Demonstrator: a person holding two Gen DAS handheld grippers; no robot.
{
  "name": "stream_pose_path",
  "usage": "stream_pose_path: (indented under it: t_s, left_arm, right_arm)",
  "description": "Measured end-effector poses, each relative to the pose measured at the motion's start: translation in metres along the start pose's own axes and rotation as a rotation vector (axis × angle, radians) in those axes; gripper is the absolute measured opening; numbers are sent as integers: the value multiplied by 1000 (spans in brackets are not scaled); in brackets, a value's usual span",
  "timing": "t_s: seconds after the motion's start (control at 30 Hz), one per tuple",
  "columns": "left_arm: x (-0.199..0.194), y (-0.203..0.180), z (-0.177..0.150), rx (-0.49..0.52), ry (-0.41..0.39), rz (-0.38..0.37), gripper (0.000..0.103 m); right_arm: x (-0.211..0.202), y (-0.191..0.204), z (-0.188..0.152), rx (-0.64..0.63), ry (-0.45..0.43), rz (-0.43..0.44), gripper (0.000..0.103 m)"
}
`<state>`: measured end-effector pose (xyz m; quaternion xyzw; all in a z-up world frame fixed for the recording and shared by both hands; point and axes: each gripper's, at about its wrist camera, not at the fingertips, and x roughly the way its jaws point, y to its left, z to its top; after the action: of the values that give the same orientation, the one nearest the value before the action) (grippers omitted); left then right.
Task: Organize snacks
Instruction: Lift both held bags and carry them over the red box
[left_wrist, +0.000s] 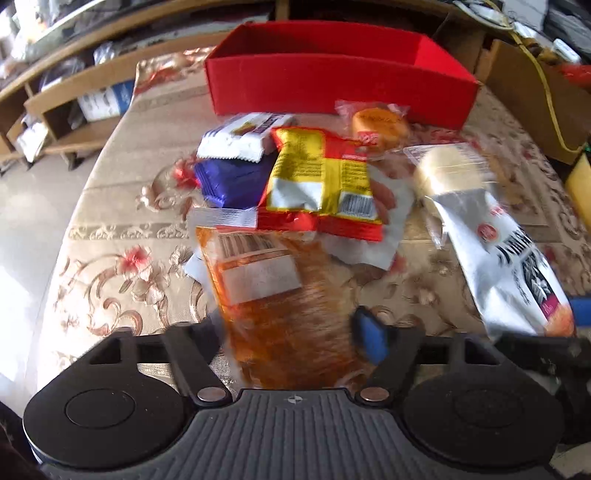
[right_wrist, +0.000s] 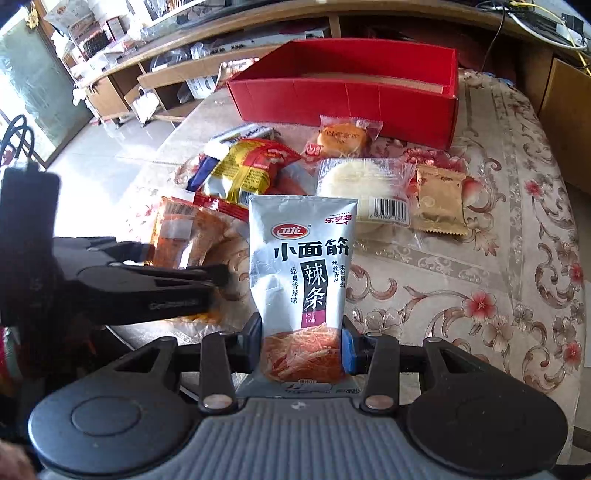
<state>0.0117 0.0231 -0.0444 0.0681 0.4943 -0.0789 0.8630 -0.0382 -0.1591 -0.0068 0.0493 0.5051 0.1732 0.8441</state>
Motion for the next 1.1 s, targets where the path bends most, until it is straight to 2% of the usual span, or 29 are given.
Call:
stream_pose_path:
  t_s: [0.1, 0.2, 0.37, 0.57, 0.87, 1.1]
  left_arm:
    - [-9, 17, 0, -78, 11, -83, 49]
    - [-20, 19, 0, -83, -3, -100, 45]
    - [-25, 21, 1, -102, -4, -139, 42]
    - [-41, 23, 8, -111, -44, -185, 42]
    - [-52, 35, 7, -134, -52, -209, 42]
    - [-61, 40, 19, -151, -92, -225, 42]
  right_arm:
    - [-6, -3, 2, 15, -27, 11, 43]
    - [-9, -2, 3, 19, -43, 17, 43]
    - [-11, -2, 4, 24, -55, 19, 43]
    - [-18, -1, 9, 34, -84, 34, 43]
    - [-20, 8, 19, 24, -103, 55, 43]
    - [-23, 10, 35, 28, -135, 56, 43]
